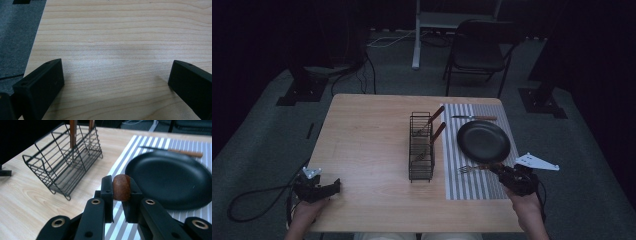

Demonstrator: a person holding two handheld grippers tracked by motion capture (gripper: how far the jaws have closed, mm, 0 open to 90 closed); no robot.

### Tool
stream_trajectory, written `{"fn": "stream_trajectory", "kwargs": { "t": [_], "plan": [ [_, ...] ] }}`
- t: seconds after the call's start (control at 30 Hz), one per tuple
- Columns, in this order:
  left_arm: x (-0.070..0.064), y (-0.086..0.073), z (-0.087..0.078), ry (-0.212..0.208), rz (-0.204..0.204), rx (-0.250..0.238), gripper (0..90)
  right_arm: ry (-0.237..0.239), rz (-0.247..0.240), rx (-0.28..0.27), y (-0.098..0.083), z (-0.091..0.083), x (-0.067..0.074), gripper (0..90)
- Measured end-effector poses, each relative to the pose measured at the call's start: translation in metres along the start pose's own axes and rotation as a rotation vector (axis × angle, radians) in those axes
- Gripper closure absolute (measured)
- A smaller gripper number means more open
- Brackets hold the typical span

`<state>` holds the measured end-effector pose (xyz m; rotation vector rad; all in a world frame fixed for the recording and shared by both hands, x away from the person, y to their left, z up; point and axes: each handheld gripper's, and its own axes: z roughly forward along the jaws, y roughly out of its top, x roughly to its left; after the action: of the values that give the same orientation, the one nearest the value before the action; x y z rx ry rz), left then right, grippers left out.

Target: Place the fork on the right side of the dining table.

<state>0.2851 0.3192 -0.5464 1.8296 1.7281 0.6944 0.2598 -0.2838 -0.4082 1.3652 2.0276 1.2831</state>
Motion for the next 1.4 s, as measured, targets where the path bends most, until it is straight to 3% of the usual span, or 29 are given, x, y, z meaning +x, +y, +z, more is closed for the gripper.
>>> {"fn": "stream_trajectory", "kwargs": {
  "t": [0.13, 0.43, 0.83, 1.03, 1.2, 1.4],
  "plan": [
    [0.000, 0.000, 0.000, 0.000, 0.000, 0.000, 0.6, 0.004, 0.041, 0.027, -0.017, 0.005, -0.007, 80.7],
    [0.000, 0.000, 0.000, 0.000, 0.000, 0.000, 0.6, 0.006, 0.109, 0.038, -0.024, 0.007, -0.019, 79.9],
    [0.000, 0.000, 0.000, 0.003, -0.003, 0.000, 0.7, -0.080, 0.183, 0.082, -0.031, 0.019, -0.050, 66.7],
    [0.000, 0.000, 0.000, 0.003, -0.003, 0.000, 0.7, -0.086, 0.221, 0.083, -0.038, 0.024, -0.063, 62.5],
    [0.000, 0.000, 0.000, 0.003, -0.003, -0.002, 0.7, -0.111, 0.246, 0.111, -0.050, 0.033, -0.079, 53.2],
    [0.000, 0.000, 0.000, 0.003, -0.003, -0.002, 0.7, -0.096, 0.277, 0.129, -0.061, 0.040, -0.091, 47.1]
  ]
}}
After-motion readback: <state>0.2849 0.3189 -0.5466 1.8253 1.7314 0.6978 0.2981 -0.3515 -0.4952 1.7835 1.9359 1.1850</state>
